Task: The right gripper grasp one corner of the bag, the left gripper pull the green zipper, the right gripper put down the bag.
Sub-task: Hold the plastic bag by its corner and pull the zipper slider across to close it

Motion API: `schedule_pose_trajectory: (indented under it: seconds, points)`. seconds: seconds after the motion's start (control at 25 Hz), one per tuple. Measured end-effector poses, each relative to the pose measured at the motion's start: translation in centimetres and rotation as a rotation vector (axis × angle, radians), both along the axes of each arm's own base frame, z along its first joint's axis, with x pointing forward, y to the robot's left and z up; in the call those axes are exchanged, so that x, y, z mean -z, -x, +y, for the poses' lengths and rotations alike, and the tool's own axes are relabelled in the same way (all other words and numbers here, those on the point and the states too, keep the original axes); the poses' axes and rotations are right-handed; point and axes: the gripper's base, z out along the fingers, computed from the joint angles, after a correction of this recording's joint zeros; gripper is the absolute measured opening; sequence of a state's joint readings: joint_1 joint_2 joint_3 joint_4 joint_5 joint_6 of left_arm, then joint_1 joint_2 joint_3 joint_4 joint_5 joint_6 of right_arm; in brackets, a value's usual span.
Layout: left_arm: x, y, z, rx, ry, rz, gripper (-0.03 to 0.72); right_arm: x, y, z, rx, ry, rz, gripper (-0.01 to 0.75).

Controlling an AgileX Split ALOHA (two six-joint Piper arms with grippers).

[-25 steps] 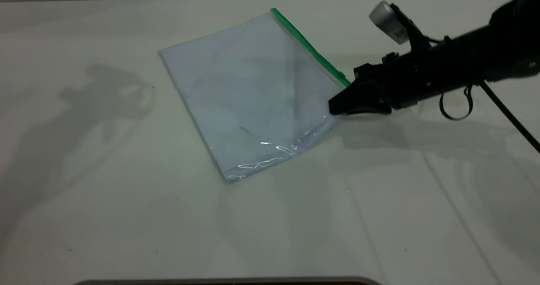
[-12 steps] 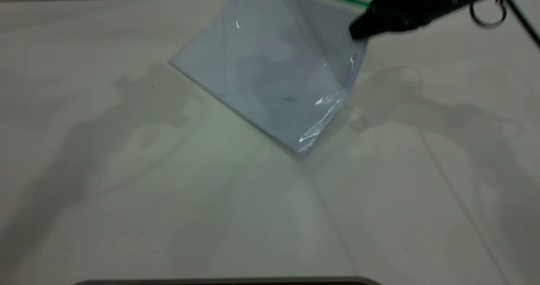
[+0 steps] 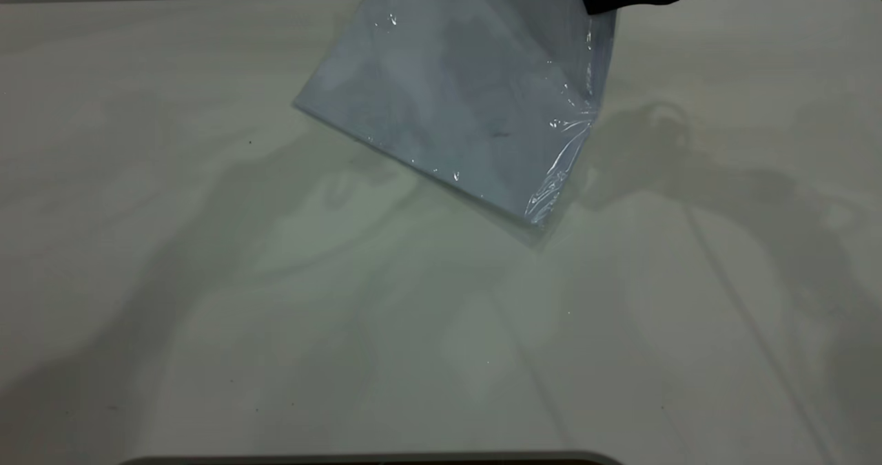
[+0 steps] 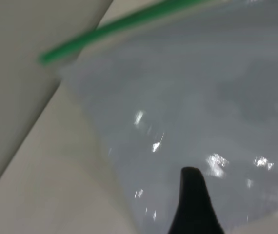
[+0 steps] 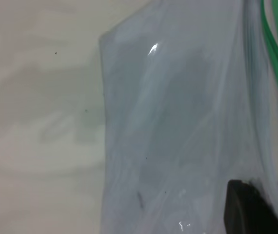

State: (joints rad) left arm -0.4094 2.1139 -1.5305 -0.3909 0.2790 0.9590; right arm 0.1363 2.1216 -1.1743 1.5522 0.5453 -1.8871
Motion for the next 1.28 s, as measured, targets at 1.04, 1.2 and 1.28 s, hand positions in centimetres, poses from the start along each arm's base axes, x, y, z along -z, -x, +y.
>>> schedule_pose_trajectory:
  seconds: [1.04, 1.2, 1.28]
  points:
    - [-2.7, 0.9, -5.6, 0.617, -0.099, 0.032, 0.588, 0.3, 0.5, 0.4, -0.131, 0.089, -0.050, 0.034]
    - [-1.2, 1.0, -7.0, 0.719, -0.115, -0.023, 0.588, 0.3, 1.0, 2.1, -0.182, 0.094, -0.058, 0.034]
    - [-0.4, 0.9, -7.5, 0.751, -0.129, -0.044, 0.588, 0.3, 1.1, 2.5, -0.200, 0.088, -0.059, 0.034]
